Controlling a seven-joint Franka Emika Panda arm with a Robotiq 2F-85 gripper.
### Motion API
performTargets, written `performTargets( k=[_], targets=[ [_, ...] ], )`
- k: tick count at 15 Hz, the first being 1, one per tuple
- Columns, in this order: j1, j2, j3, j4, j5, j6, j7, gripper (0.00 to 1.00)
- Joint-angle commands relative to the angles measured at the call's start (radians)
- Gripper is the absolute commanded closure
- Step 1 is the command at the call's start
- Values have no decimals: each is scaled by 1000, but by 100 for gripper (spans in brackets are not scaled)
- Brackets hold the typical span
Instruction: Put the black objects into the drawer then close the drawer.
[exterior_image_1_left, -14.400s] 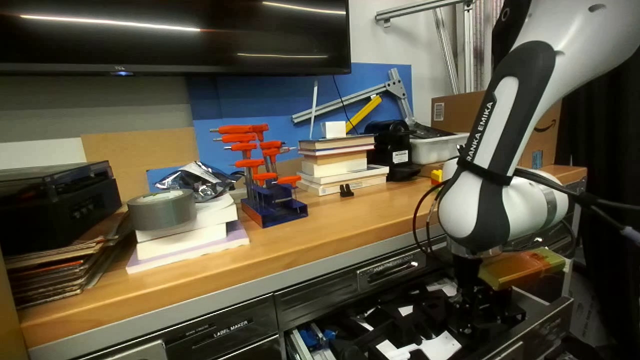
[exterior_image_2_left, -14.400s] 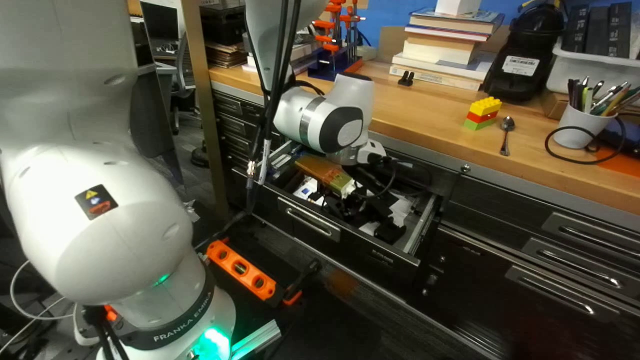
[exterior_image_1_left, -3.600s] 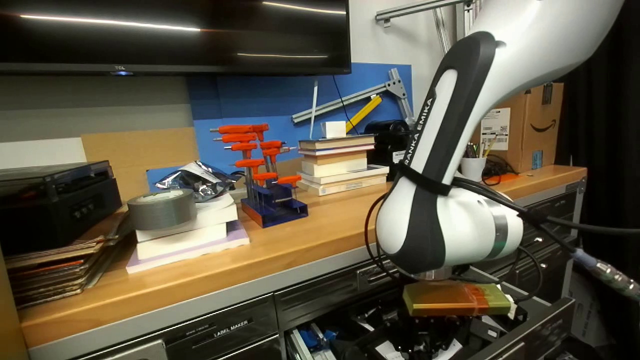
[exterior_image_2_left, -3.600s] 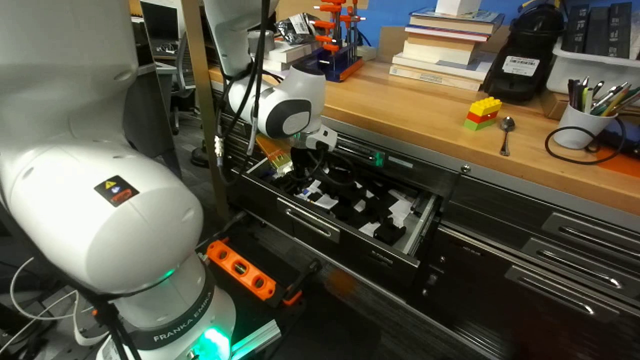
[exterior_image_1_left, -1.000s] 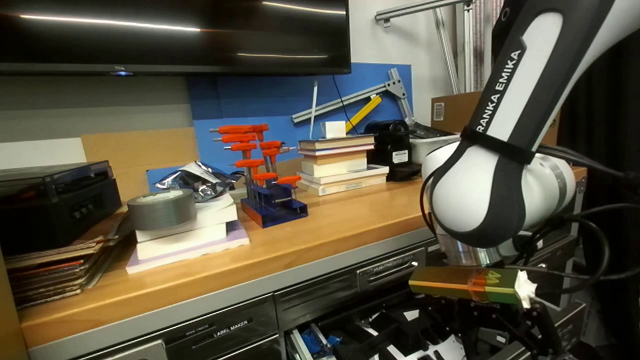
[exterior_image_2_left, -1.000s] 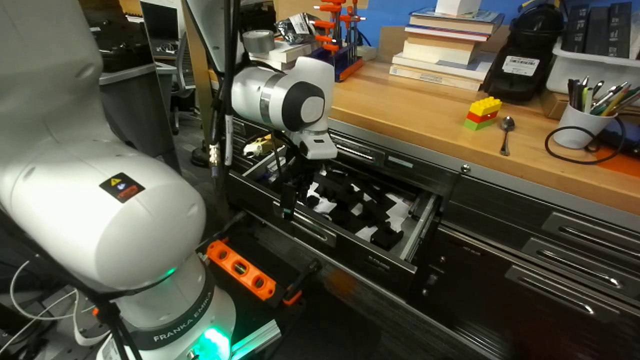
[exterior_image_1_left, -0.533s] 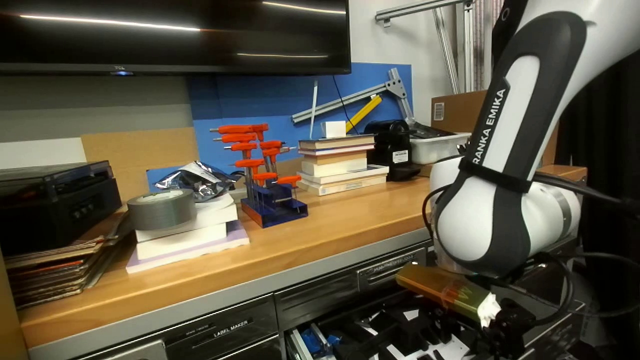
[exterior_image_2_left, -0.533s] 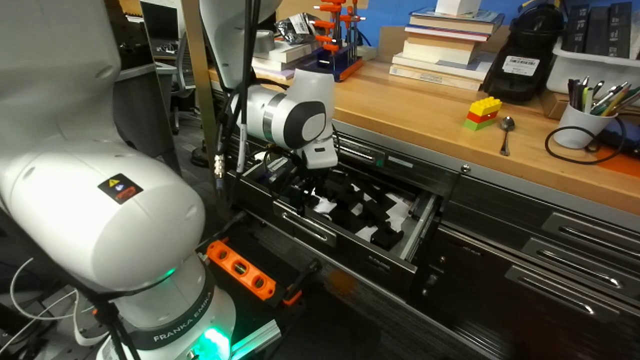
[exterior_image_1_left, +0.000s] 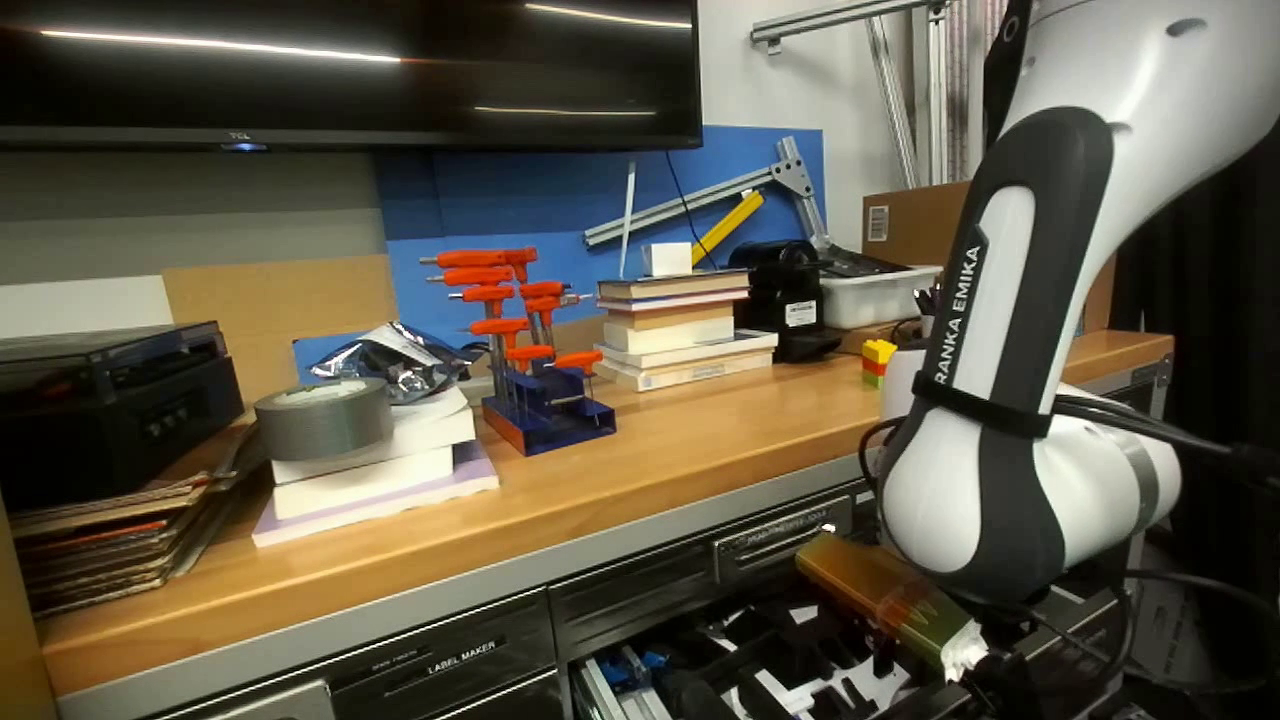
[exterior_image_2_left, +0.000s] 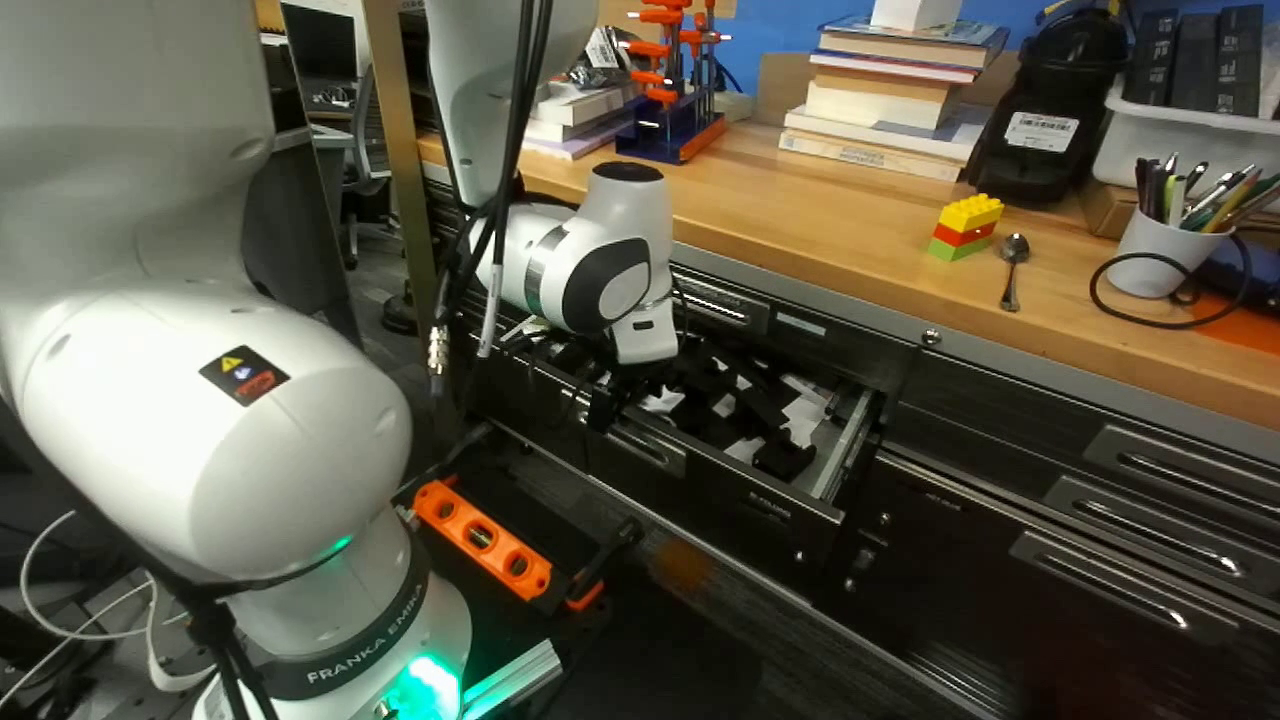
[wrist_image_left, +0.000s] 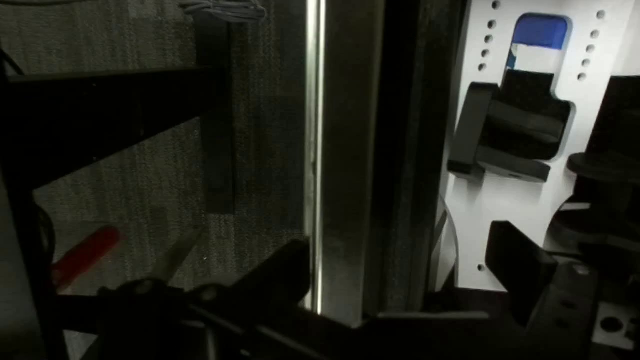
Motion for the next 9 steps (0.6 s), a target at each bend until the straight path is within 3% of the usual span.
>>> performTargets(
  k=[1,4,9],
  targets=[
    [60,43,-81,1,21,181,-74,0],
    [19,77,-39,11,76,309,-169,0],
    [-147,158,129,45,90,507,-232,0]
  ],
)
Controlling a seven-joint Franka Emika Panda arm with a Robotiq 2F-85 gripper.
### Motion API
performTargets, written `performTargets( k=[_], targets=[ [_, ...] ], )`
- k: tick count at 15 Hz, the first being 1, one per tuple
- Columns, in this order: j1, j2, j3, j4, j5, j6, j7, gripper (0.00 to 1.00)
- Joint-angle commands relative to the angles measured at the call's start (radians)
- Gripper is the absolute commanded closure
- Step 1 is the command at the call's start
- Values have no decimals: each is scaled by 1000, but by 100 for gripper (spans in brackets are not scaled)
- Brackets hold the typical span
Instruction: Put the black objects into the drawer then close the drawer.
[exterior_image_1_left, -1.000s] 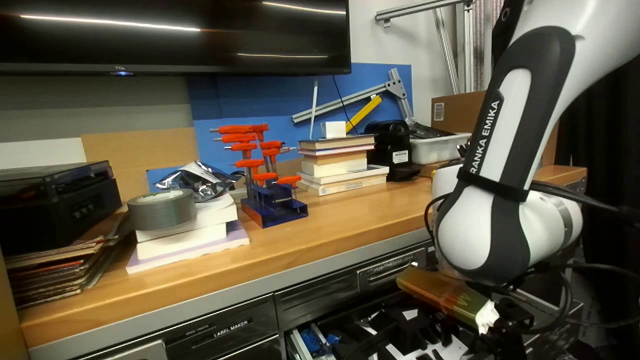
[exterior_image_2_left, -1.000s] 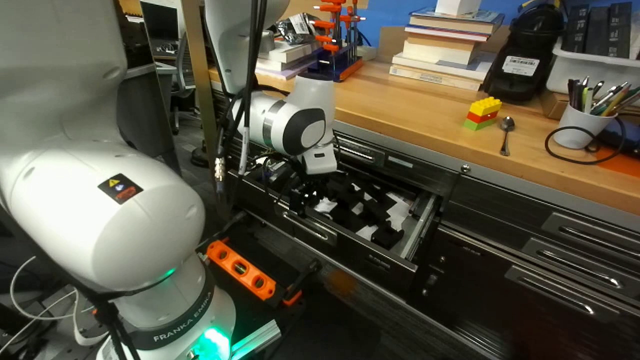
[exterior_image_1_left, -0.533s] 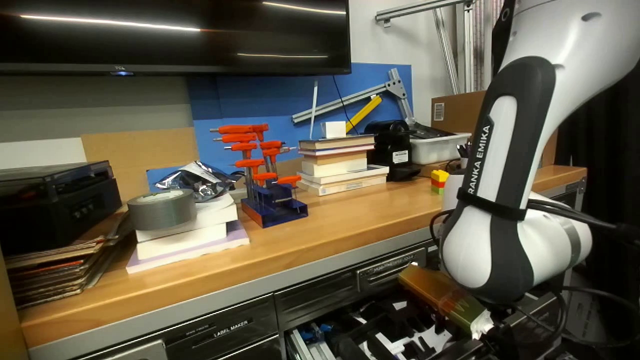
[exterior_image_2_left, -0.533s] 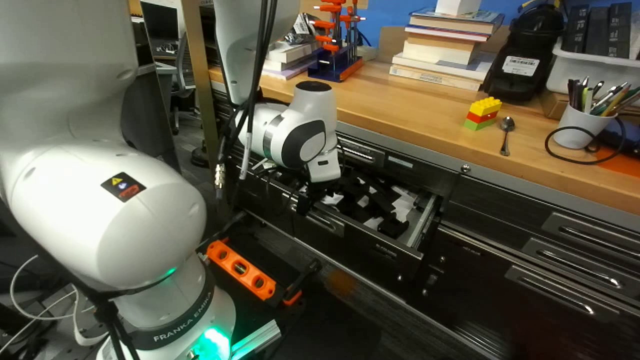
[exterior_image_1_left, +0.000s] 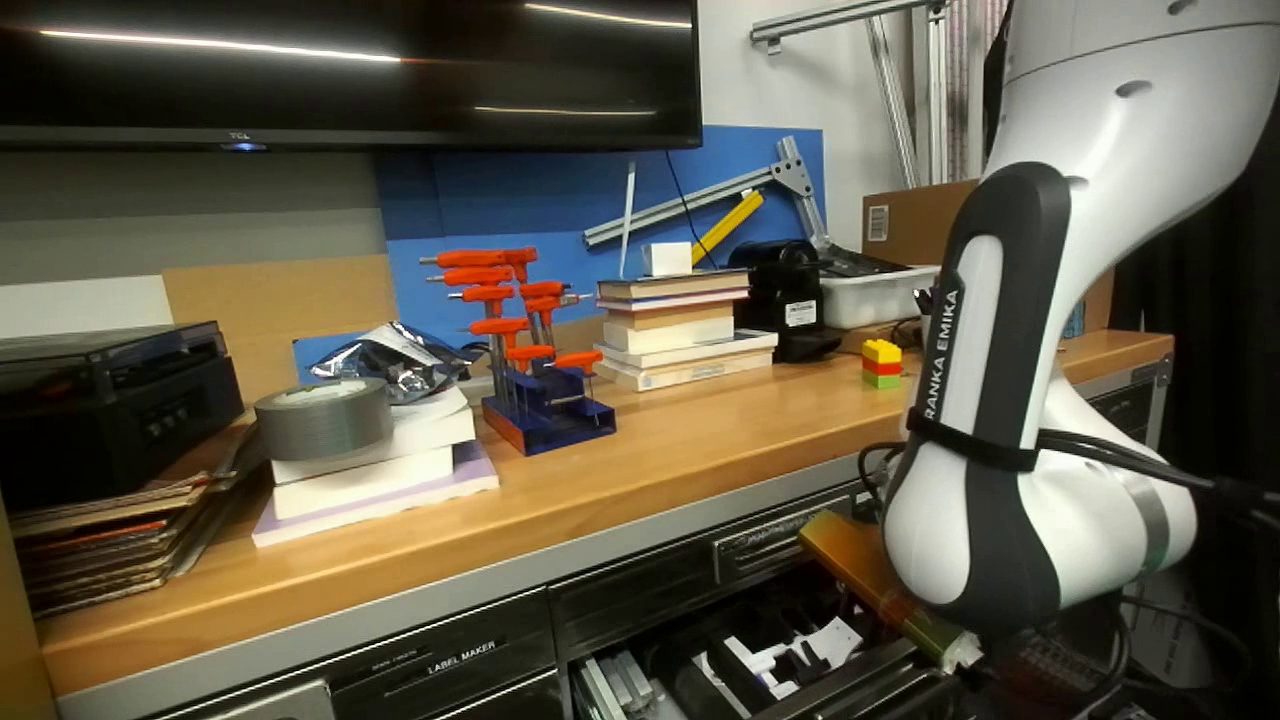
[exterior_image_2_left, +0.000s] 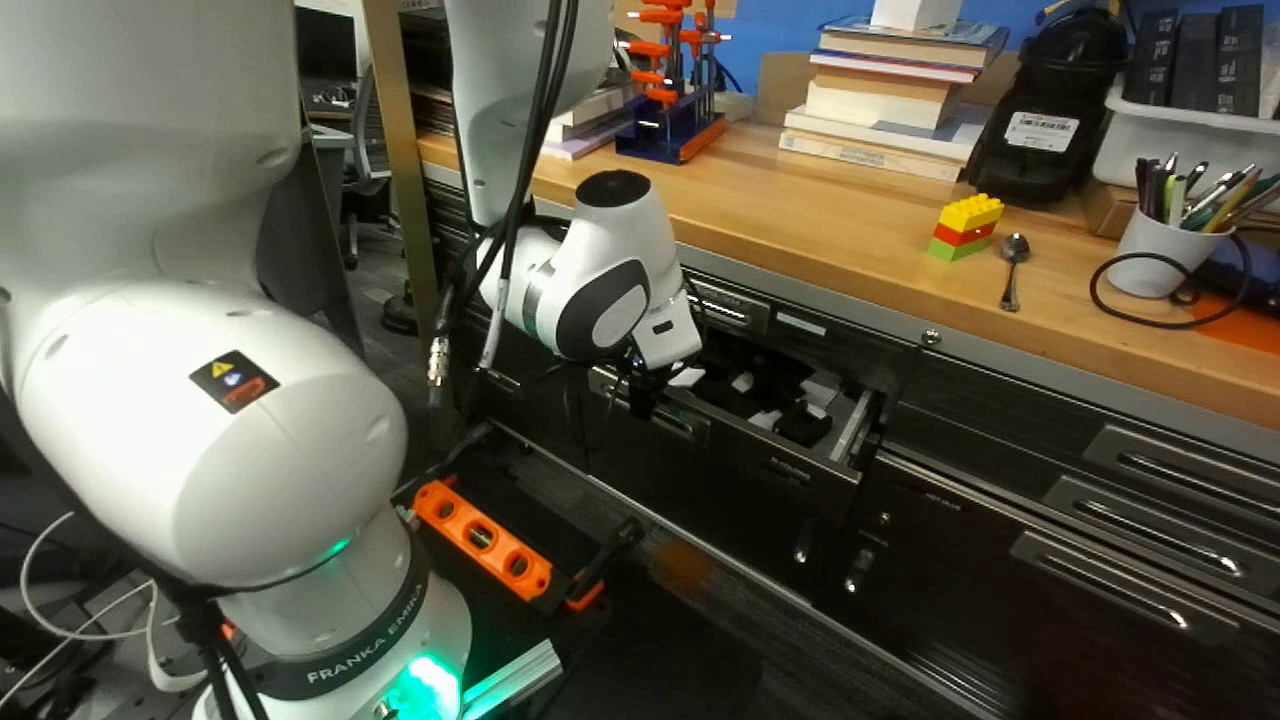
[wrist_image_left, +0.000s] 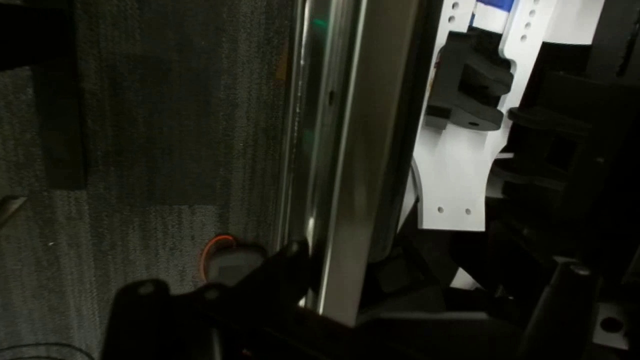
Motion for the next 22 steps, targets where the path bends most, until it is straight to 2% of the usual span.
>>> performTargets(
  k=[1,5,8,11,13,14,16,18,20,22],
  targets=[
    [-139,91,122,53,-13,157,-48,0],
    [-235,169,189,102,-66,251,-68,0],
    [-279,202,212,133,-107,274,-88,0],
    [-279,119,205,106,-106,118,-150,0],
    [-220,33,165,70,-24,-5,-216,0],
    [-168,-10,128,52,34,-50,-251,0],
    [-24,-85,10,20,160,-109,-341,0],
    [120,-118,-142,-10,249,-113,-439,0],
    [269,-105,-281,-25,337,-97,-521,0],
    [417,-53,-406,2,440,-155,-590,0]
  ],
)
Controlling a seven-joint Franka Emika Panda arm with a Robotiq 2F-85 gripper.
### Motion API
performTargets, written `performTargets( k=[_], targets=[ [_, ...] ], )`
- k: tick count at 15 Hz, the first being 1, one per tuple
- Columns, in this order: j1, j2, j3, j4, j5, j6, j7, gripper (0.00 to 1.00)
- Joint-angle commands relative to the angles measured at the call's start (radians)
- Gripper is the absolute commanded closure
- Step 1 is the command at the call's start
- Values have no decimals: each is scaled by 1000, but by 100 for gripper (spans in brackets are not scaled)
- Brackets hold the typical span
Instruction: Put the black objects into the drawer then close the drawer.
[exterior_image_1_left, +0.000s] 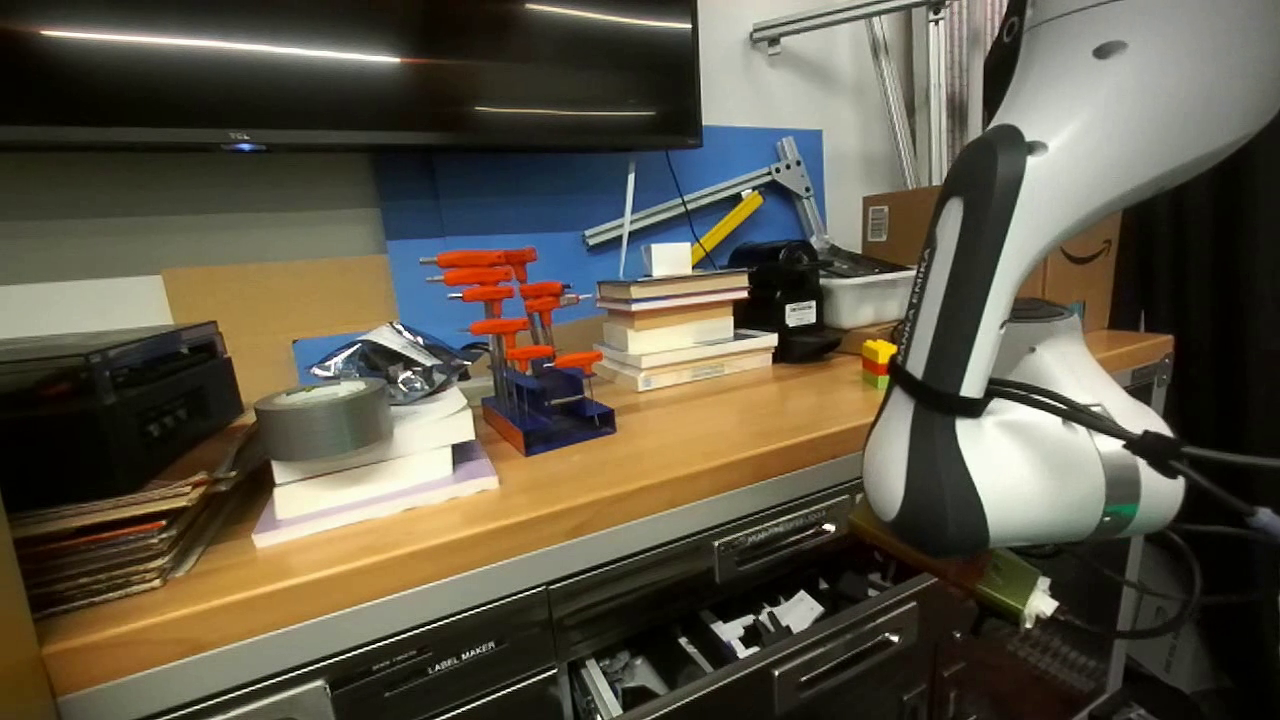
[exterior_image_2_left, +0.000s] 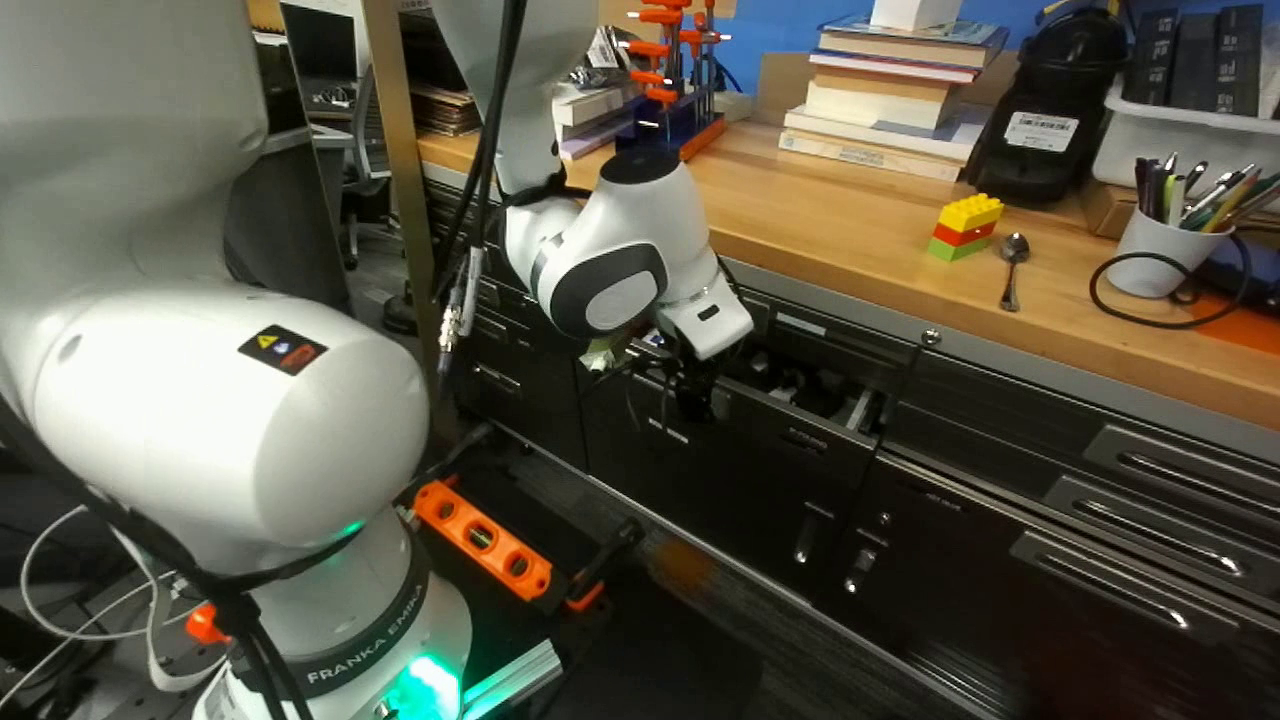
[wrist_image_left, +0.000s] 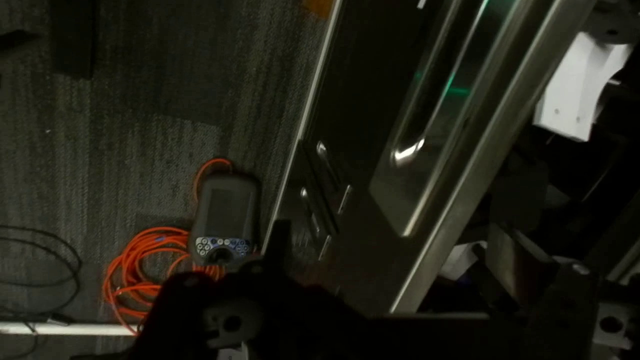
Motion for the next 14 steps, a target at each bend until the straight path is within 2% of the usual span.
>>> performTargets(
  k=[1,4,7,9,11,14],
  targets=[
    [269,39,-228,-4,145,-105,-101,0],
    [476,55,-401,-4,113,-245,-47,0],
    [600,43,-506,-4,60,-350,-7,0],
    [633,26,-532,-1,42,-401,-3,0],
    [635,16,-533,11,35,-449,-15,0],
    [593,6,-501,28,49,-510,-43,0]
  ],
)
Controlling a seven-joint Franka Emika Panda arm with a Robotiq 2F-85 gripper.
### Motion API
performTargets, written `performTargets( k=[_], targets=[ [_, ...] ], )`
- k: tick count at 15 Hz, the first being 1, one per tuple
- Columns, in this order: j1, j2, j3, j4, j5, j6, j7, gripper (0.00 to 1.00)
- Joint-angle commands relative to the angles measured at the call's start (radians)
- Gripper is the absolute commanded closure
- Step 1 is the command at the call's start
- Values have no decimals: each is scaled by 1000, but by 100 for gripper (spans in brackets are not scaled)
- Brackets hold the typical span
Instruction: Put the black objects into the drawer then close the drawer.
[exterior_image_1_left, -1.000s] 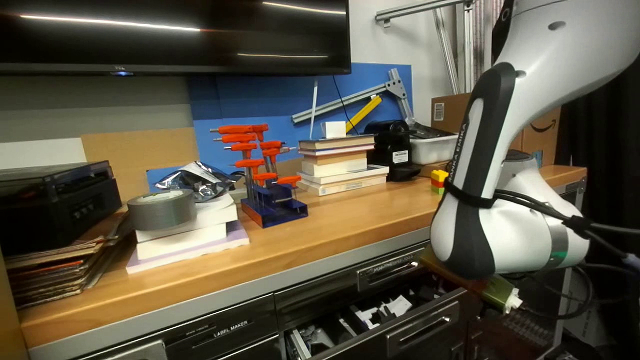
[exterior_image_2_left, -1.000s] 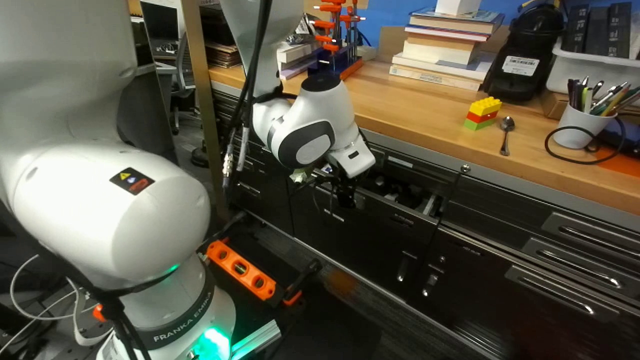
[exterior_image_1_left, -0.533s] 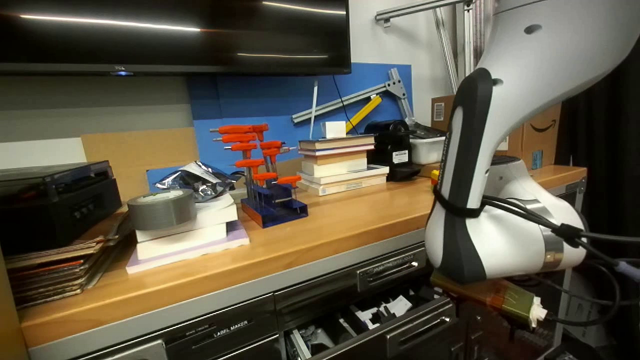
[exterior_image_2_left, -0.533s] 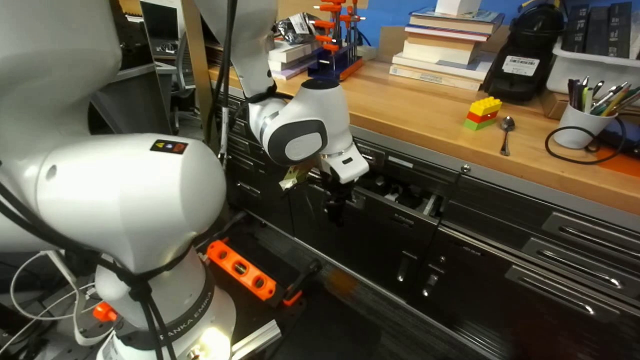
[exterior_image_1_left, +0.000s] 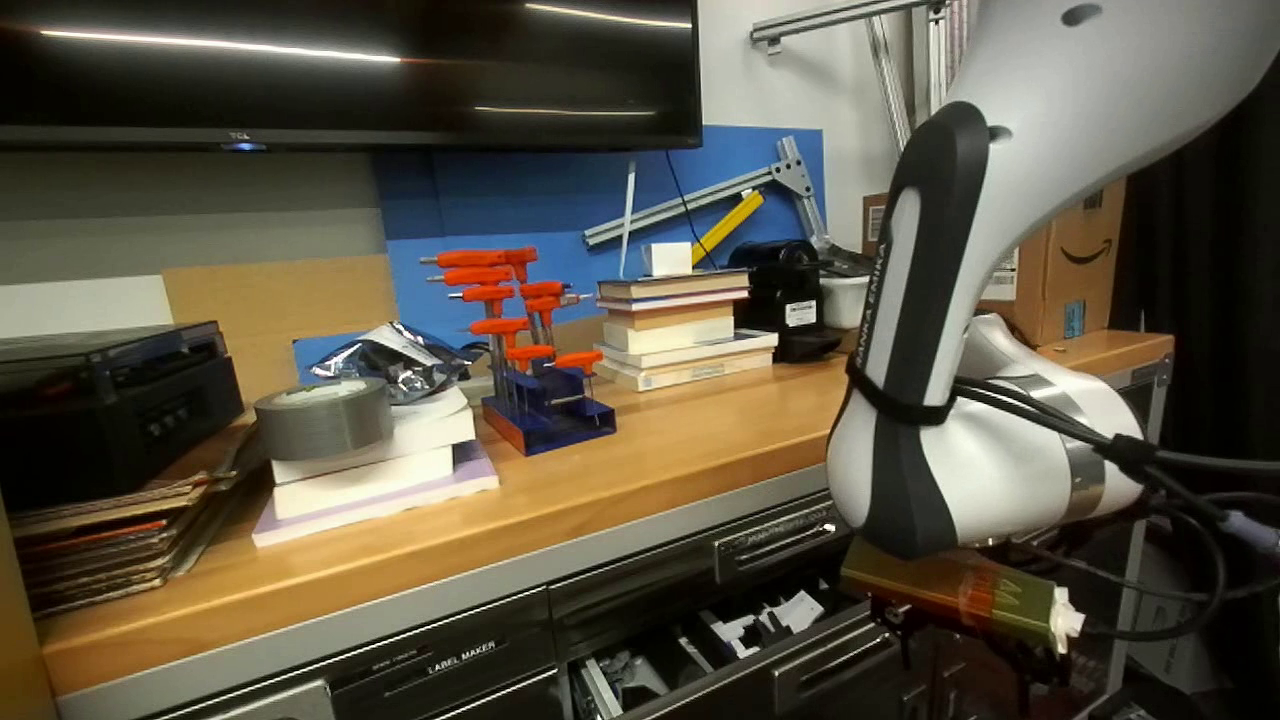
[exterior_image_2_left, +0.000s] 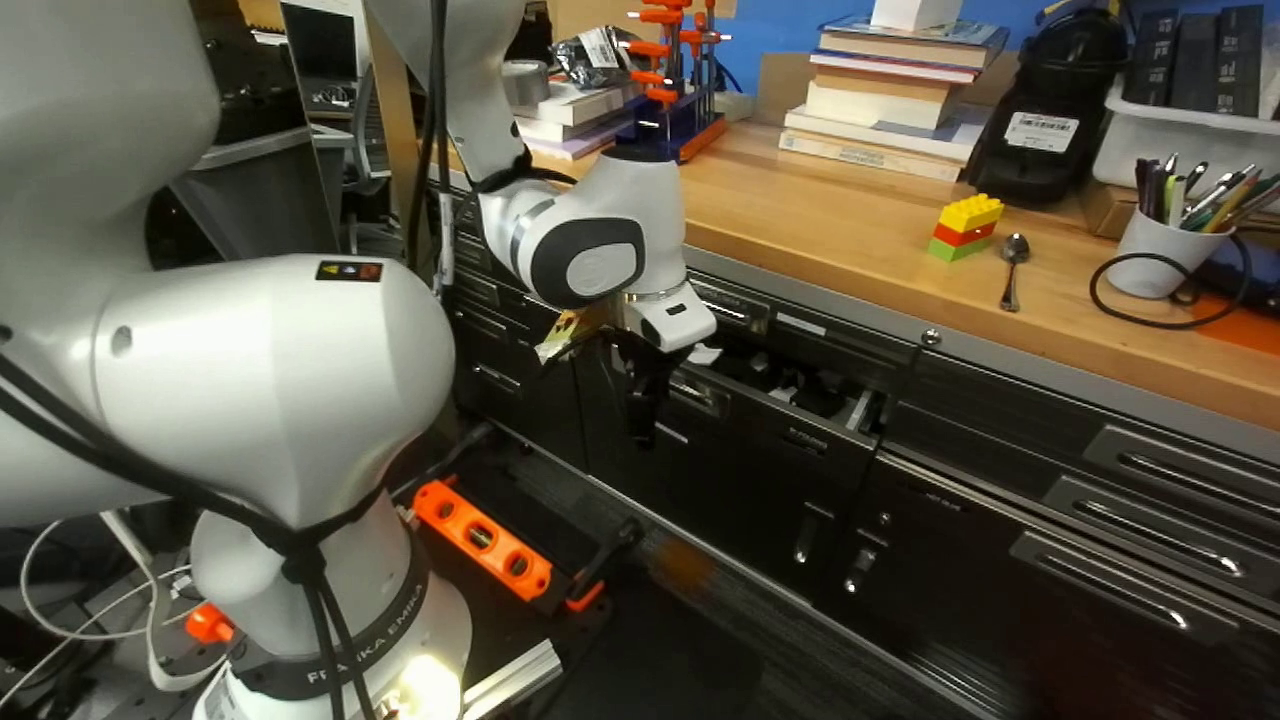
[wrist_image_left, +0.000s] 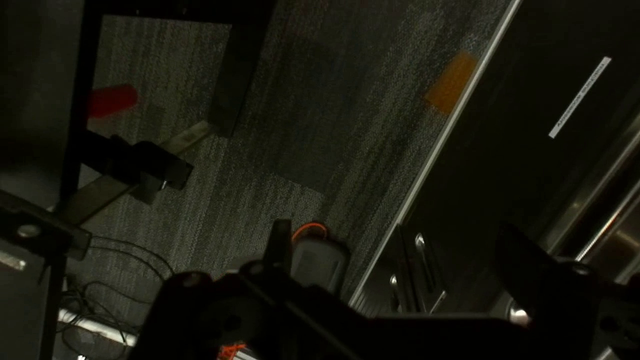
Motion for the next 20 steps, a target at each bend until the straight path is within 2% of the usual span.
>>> performTargets(
  k=[1,2,3,4,9,11,13,16,20],
  targets=[
    [-37,-19,7,27,0,-84,-30,0],
    [-54,-14,21,36,13,-101,-39,0],
    [-183,-40,117,39,-82,-94,23,0],
    [-235,-32,161,52,-81,-99,15,0],
    [-607,17,472,132,-73,-56,-10,0],
    [-716,57,569,178,-50,-47,-36,0],
    [-802,95,640,222,-36,-39,-65,0],
    [-895,139,730,273,8,11,-122,0],
    [-966,227,830,366,80,145,-187,0]
  ],
)
